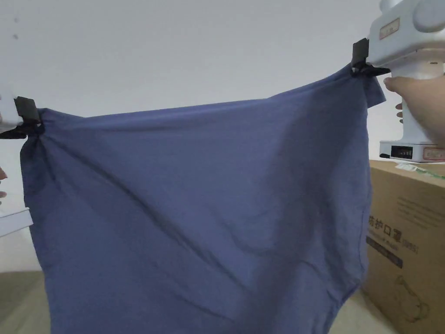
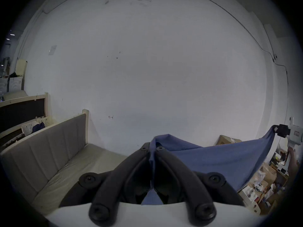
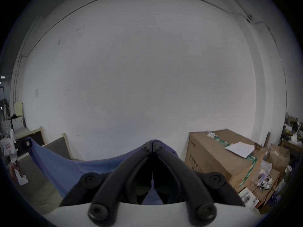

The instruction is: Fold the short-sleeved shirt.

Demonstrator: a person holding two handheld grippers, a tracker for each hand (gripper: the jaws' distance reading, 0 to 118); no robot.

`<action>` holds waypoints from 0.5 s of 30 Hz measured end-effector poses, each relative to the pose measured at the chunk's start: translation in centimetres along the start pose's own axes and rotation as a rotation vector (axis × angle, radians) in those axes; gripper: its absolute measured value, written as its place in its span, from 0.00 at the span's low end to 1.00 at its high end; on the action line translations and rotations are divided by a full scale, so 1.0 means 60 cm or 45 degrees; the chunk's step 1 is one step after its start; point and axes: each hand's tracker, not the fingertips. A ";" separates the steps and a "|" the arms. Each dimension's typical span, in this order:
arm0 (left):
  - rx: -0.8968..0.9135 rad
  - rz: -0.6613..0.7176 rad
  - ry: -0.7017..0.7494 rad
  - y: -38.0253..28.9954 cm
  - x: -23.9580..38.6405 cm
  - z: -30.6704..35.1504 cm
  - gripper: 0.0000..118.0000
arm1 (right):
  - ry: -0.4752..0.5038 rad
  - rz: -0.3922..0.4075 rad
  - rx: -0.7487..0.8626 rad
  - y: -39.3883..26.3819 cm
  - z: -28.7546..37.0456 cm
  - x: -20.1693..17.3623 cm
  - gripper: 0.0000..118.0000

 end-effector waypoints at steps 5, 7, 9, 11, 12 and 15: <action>-0.222 -0.048 0.014 -0.141 -0.016 -0.072 0.01 | -0.001 -0.047 -0.200 -0.183 -0.060 0.010 0.00; -0.370 -0.050 0.037 -0.228 -0.033 -0.085 0.01 | 0.032 -0.122 -0.337 -0.303 -0.071 0.022 0.00; -0.540 0.028 0.018 -0.324 -0.068 -0.091 0.01 | 0.066 -0.186 -0.541 -0.438 -0.068 0.035 0.00; -0.727 0.097 0.036 -0.437 -0.104 -0.069 0.01 | 0.092 -0.223 -0.786 -0.591 -0.040 0.049 0.00; -0.797 0.106 0.034 -0.484 -0.124 -0.057 0.01 | 0.095 -0.224 -0.902 -0.655 -0.019 0.054 0.00; -0.993 0.088 0.059 -0.619 -0.172 0.027 0.01 | 0.109 -0.200 -1.168 -0.825 0.088 0.069 0.00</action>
